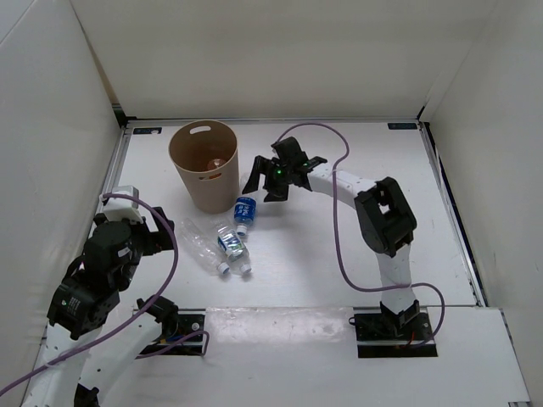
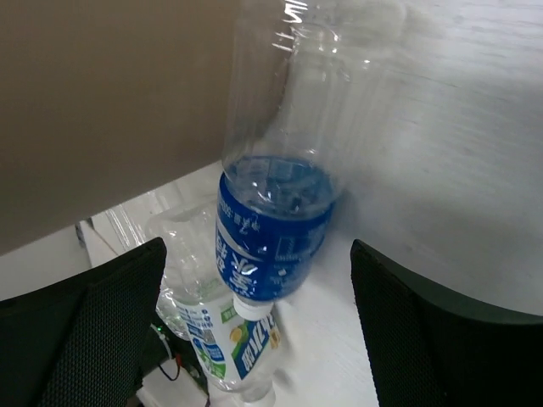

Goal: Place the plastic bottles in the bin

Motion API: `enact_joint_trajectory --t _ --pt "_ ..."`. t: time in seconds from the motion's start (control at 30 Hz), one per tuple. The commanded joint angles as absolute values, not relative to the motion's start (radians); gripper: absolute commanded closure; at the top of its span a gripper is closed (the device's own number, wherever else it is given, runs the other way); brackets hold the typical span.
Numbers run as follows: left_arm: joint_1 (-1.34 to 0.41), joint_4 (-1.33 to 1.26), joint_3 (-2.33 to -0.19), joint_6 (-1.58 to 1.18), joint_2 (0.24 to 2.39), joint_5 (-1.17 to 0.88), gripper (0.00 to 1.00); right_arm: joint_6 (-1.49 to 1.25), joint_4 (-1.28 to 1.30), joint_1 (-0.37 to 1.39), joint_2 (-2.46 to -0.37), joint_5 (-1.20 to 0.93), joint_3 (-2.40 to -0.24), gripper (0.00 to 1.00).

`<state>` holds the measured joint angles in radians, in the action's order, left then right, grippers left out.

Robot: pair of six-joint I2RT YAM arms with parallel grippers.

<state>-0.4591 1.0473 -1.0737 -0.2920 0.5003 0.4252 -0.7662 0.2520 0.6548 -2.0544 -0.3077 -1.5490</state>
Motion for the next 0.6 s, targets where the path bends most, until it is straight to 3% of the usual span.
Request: enact_joint_trajectory --t 0.0,0.23,0.57 --pt "-0.453 1.046 -1.074 -0.285 0.499 0.413 0.0 -0.83 0.175 0.649 -2.114 -0.435 -1.6 0.1" --pt "-0.453 1.048 -1.075 -0.285 0.495 0.416 0.0 -0.856 0.179 0.653 -2.189 -0.466 -1.66 0.13" --pt "-0.456 1.048 -1.074 -0.287 0.495 0.419 0.0 -0.9 0.186 0.653 -2.287 -0.551 -1.712 0.4"
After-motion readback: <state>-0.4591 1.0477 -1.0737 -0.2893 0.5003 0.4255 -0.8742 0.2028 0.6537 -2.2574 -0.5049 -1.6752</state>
